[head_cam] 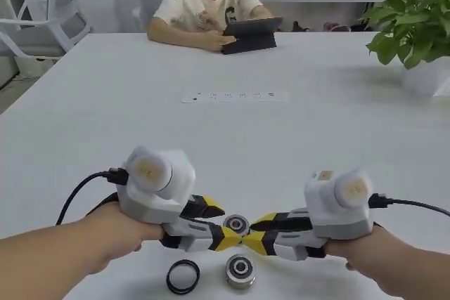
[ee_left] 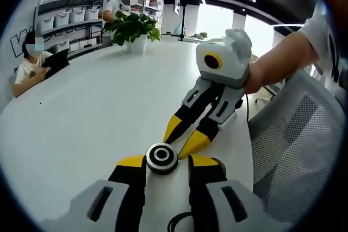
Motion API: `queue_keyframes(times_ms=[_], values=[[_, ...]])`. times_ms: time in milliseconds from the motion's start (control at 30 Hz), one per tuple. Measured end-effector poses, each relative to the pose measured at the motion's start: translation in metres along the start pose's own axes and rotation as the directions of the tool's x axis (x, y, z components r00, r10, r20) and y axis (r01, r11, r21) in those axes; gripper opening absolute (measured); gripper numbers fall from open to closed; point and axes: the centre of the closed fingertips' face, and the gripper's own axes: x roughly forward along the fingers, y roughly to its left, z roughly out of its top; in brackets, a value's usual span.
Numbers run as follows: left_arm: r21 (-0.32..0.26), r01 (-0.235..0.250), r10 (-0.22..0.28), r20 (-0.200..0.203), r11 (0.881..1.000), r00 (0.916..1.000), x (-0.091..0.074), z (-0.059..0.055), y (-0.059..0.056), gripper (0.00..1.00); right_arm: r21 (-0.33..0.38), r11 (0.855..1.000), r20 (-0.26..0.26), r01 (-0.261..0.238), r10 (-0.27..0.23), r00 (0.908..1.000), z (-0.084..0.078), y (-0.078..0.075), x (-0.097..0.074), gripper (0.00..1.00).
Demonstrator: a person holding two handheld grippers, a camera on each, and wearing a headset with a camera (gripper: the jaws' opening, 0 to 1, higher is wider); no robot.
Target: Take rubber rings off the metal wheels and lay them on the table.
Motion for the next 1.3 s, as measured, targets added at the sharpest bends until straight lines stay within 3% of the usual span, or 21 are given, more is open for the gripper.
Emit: queue_keyframes(times_ms=[167,467,767,1167,1267,1300], values=[[0.003,0.009,-0.009,-0.009,1.0,0.9999,0.004,0.0,-0.001,0.19,-0.006,1.0,-0.003,0.006,-0.006,1.0,0.0,-0.002,0.001,0.13],[0.017,-0.003,0.004,-0.028,1.0,0.9996,0.01,-0.004,0.004,0.17,-0.011,1.0,-0.003,0.007,-0.007,1.0,0.0,-0.003,0.001,0.12],[0.077,-0.024,0.026,-0.028,0.997,0.9993,0.012,-0.002,0.005,0.11,-0.012,1.0,0.004,0.009,-0.009,1.0,0.0,-0.003,0.001,0.11],[0.059,-0.062,0.062,-0.007,0.996,0.998,0.014,0.0,0.007,0.09,-0.016,1.0,-0.007,0.016,-0.016,0.9998,-0.001,-0.002,0.001,0.07],[0.062,-0.082,0.084,-0.025,0.995,0.9961,0.013,-0.003,0.01,0.07,0.0,1.0,-0.01,0.018,-0.018,0.9998,-0.002,-0.003,0.0,0.04],[0.076,-0.074,0.075,-0.011,0.994,0.9971,0.016,-0.001,0.007,0.07,0.012,1.0,-0.012,0.022,-0.022,0.9997,-0.003,-0.004,-0.001,0.02]])
